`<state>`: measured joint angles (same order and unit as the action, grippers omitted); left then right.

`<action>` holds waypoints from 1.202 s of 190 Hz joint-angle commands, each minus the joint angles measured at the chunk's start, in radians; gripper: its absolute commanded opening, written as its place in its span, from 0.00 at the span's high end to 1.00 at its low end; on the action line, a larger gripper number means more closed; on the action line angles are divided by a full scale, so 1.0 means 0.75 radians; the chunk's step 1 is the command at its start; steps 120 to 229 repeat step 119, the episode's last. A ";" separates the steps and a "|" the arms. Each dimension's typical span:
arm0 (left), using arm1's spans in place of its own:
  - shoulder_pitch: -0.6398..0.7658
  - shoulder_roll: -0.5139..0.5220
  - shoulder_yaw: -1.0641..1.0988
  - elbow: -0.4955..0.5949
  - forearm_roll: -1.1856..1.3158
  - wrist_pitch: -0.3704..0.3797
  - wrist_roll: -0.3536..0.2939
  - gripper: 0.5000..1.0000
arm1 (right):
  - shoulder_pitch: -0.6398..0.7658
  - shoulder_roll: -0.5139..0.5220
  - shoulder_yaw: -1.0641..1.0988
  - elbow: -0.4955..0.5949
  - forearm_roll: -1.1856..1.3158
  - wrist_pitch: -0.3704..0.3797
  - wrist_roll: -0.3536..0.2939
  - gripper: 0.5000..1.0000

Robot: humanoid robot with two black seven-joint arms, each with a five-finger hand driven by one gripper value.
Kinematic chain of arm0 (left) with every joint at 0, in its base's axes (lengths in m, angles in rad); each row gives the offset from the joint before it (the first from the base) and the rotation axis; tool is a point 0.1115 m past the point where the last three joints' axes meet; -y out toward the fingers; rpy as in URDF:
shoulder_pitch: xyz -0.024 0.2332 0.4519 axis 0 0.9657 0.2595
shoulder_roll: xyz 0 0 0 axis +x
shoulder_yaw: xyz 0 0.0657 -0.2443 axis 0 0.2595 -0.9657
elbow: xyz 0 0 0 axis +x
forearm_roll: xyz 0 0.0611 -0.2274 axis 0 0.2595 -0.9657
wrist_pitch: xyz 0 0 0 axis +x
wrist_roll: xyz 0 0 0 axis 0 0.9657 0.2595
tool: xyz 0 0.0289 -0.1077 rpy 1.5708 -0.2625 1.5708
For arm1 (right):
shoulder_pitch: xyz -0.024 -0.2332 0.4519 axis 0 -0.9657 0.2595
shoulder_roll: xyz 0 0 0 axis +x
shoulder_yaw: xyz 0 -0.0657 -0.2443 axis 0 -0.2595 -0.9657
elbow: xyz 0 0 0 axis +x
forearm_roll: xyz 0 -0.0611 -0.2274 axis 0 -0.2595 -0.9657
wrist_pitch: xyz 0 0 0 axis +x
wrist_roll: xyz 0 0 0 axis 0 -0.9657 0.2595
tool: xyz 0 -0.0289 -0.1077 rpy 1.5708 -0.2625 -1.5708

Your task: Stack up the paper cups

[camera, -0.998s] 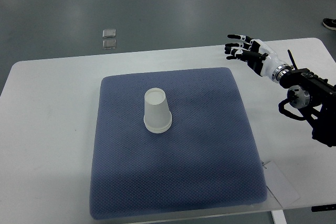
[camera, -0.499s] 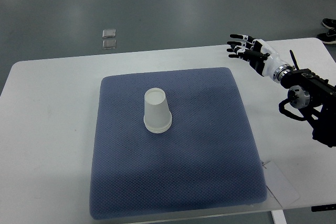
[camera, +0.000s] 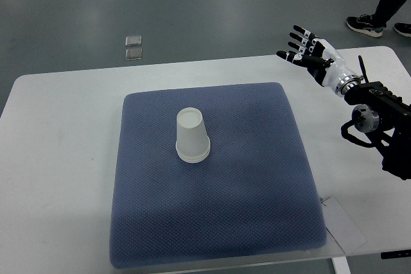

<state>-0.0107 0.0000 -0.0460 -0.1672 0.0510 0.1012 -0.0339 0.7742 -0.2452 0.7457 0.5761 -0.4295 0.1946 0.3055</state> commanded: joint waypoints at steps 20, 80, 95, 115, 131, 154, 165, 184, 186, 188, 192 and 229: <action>0.000 0.000 0.000 0.000 0.000 0.000 0.000 0.00 | -0.012 0.002 0.000 -0.003 0.000 -0.006 0.049 0.14; 0.000 0.000 0.000 0.000 0.000 0.000 0.000 0.00 | -0.018 0.004 -0.004 -0.005 0.000 0.013 0.061 0.14; 0.000 0.000 0.000 0.000 0.002 0.000 0.000 0.00 | -0.020 0.002 -0.006 -0.003 0.000 0.011 0.069 0.14; 0.000 0.000 0.000 0.000 0.000 0.000 0.000 0.00 | -0.020 0.002 -0.012 -0.003 -0.002 0.004 0.069 0.14; 0.000 0.000 0.000 0.000 0.002 0.000 0.000 0.00 | -0.022 0.002 -0.015 -0.003 -0.002 -0.002 0.071 0.14; 0.000 0.000 0.000 0.000 0.002 0.000 0.000 0.00 | -0.022 0.002 -0.015 -0.003 -0.002 -0.002 0.071 0.14; 0.000 0.000 0.000 0.000 0.002 0.000 0.000 0.00 | -0.022 0.002 -0.015 -0.003 -0.002 -0.002 0.071 0.14; 0.000 0.000 0.000 0.000 0.002 0.000 0.000 0.00 | -0.022 0.002 -0.015 -0.003 -0.002 -0.002 0.071 0.14; 0.000 0.000 0.000 0.000 0.002 0.000 0.000 0.00 | -0.022 0.002 -0.015 -0.003 -0.002 -0.002 0.071 0.14; 0.000 0.000 0.000 0.000 0.002 0.000 0.000 0.00 | -0.022 0.002 -0.015 -0.003 -0.002 -0.002 0.071 0.14; 0.000 0.000 0.000 0.000 0.002 0.000 0.000 0.00 | -0.022 0.002 -0.015 -0.003 -0.002 -0.002 0.071 0.14; 0.000 0.000 0.000 0.000 0.002 0.000 0.000 0.00 | -0.022 0.002 -0.015 -0.003 -0.002 -0.002 0.071 0.14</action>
